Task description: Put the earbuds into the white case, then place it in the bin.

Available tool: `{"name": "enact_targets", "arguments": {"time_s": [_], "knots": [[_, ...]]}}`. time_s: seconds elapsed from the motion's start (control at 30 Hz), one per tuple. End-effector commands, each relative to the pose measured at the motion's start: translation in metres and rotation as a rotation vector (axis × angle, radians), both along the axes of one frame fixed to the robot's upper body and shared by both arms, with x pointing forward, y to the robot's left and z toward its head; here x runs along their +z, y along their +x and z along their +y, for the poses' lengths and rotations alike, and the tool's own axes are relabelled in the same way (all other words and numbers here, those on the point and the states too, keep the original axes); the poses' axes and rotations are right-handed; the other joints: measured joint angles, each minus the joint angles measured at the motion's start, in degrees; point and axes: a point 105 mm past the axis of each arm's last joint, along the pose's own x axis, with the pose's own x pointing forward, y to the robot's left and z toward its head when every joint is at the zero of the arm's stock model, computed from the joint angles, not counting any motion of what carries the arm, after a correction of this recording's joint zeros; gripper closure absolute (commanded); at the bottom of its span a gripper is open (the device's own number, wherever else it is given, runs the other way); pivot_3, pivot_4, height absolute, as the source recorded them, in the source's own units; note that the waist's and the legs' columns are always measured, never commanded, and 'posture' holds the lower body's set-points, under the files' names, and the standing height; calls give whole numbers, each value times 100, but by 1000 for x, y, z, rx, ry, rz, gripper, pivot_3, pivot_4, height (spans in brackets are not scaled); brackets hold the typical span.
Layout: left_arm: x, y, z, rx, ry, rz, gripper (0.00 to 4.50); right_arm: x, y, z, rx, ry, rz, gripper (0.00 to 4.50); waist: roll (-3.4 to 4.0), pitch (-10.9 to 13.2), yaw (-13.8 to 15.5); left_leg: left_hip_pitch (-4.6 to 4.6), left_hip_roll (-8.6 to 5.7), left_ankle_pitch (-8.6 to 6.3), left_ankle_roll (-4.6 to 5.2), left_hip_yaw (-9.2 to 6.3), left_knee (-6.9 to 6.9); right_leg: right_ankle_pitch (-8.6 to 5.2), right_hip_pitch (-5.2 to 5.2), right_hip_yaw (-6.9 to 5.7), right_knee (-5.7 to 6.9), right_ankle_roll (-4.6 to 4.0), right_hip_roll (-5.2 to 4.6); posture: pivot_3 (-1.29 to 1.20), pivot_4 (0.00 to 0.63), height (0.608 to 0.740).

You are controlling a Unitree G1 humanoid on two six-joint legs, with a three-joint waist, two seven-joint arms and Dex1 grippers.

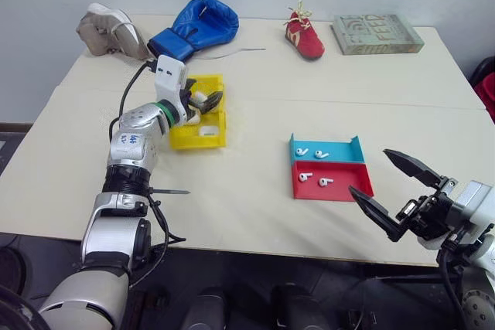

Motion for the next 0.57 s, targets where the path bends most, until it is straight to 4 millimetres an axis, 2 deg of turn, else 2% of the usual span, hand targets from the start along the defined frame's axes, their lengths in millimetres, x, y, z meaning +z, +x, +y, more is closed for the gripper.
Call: {"name": "enact_targets", "arguments": {"time_s": [0.03, 0.13, 0.2, 0.3, 0.37, 0.43, 0.5, 0.57], "knots": [[28, -19, 11, -48, 83, -127, 33, 1, -3, -9, -13, -40, -18, 0, 0, 0, -11, 0, 0, 0, 0, -2, -2, 0, 0, 1, 2, 0, 0, 0, 150, 740], [35, -56, 29, -183, 40, -169, 33, -3, -4, -16, 4, -104, 5, 0, 1, -1, -57, 3, 2, 0, -1, -2, -2, 0, 1, 3, 2, 0, -1, 0, 150, 740], [23, -85, 37, -292, 139, -163, 33, -7, -5, -19, 27, -155, 23, 0, 2, -1, -129, 4, 5, -1, -3, -2, -2, 0, 2, 4, 1, -1, -1, 0, 150, 740], [-16, -120, 64, -313, 360, -72, 33, -11, -7, -28, 64, -223, 64, 0, 2, -1, -131, 19, 5, 0, -5, -6, -12, -1, 9, 13, -9, -2, -1, 0, 150, 740], [-36, -154, 75, -393, 381, -4, 33, -15, -8, -36, 80, -258, 91, 0, 3, -1, -128, 24, 6, 0, -4, -4, -9, -3, 13, 22, -25, -6, -5, 0, 150, 740], [-60, -178, 94, -382, 494, 63, 33, -20, -9, -45, 95, -305, 119, 0, 2, 0, -127, 26, 6, -1, -2, -5, -12, -5, 16, 24, -26, -10, -12, 0, 150, 740], [-70, -191, 111, -335, 520, 85, 33, -25, -9, -53, 99, -336, 141, 0, 2, 0, -104, 26, 6, -4, 3, -6, -12, -7, 19, 22, -34, -14, -17, 0, 150, 740], [-70, -193, 117, -294, 487, 89, 33, -27, -9, -57, 113, -358, 153, 0, 2, 0, -63, 25, 4, -5, 6, -12, -14, -10, 22, 14, -36, -19, -24, 0, 150, 740]]}}
